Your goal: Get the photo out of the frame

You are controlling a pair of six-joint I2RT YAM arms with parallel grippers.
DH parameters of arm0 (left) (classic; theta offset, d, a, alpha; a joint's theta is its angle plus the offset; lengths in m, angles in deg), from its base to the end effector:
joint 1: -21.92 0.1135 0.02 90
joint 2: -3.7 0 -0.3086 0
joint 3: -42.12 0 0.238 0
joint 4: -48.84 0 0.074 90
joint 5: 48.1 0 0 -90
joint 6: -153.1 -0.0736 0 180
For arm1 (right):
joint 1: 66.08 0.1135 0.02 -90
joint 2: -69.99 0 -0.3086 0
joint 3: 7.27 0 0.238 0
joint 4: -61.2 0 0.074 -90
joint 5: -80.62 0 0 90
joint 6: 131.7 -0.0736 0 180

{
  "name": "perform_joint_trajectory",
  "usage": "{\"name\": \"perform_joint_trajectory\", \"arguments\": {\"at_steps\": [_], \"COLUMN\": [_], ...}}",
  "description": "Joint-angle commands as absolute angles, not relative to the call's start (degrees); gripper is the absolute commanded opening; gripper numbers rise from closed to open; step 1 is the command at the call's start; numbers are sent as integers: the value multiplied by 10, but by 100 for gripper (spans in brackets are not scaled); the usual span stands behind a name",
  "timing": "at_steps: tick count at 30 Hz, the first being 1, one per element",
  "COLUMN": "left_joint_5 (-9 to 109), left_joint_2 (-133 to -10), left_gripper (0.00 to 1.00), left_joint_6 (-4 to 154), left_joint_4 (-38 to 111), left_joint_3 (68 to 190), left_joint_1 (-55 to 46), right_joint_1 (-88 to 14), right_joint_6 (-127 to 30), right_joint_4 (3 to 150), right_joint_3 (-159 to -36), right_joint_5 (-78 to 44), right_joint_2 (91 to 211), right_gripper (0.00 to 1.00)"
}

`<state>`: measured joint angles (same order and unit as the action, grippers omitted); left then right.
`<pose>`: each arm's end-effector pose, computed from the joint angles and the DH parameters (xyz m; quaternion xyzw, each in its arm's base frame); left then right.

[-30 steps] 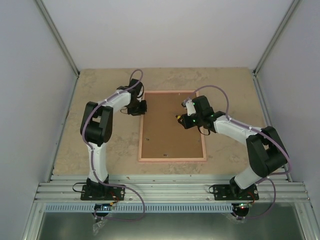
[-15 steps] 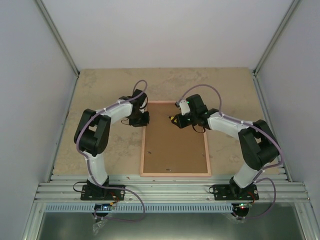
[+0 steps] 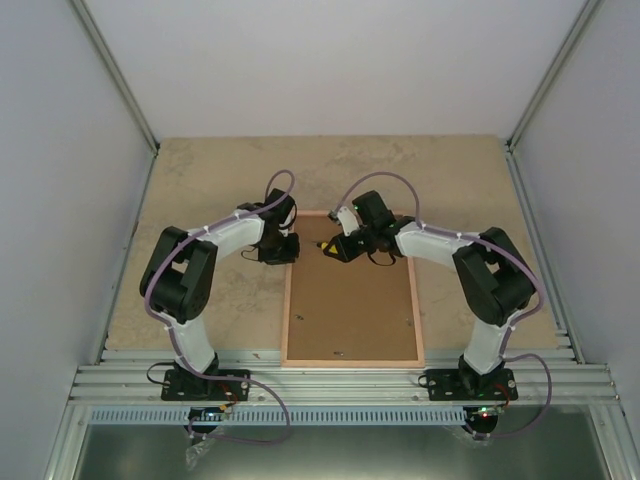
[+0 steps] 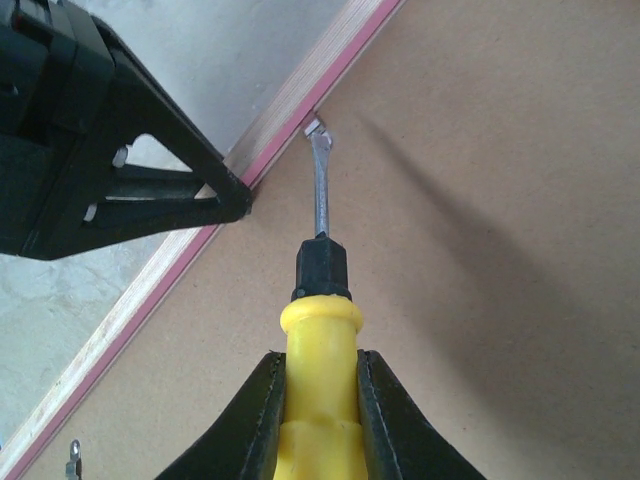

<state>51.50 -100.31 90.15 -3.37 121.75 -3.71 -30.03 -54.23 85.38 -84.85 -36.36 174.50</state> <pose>0.3062 -0.1605 0.1721 -0.0025 0.9897 -0.1261 0.0674 0.3014 0.2607 0.1958 -0.2629 0.8819 0.3337 0.2046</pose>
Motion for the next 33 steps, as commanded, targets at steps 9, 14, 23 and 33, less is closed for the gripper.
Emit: {"name": "perform_joint_trajectory", "arguments": {"at_steps": [9, 14, 23, 33], "left_joint_5": [548, 549, 552, 552], "left_joint_2": [-988, -988, -989, -989], "left_gripper": [12, 12, 12, 11], "left_joint_6": [918, 917, 917, 916], "left_joint_4": [-23, -23, -22, -26], "left_joint_3": [1208, 1208, 1208, 1208], "left_joint_1": [-42, -42, -42, -42], "right_joint_1": [-282, -282, -282, -282], "right_joint_6": [-524, -527, -536, -553], "right_joint_4": [844, 842, 840, 831], "right_joint_3": [-883, -896, -899, -893], "right_joint_5": [-416, -406, -383, -363], "right_joint_2": [1796, 1810, 1827, 1833], "right_gripper": [0, 1, 0, 0]}}
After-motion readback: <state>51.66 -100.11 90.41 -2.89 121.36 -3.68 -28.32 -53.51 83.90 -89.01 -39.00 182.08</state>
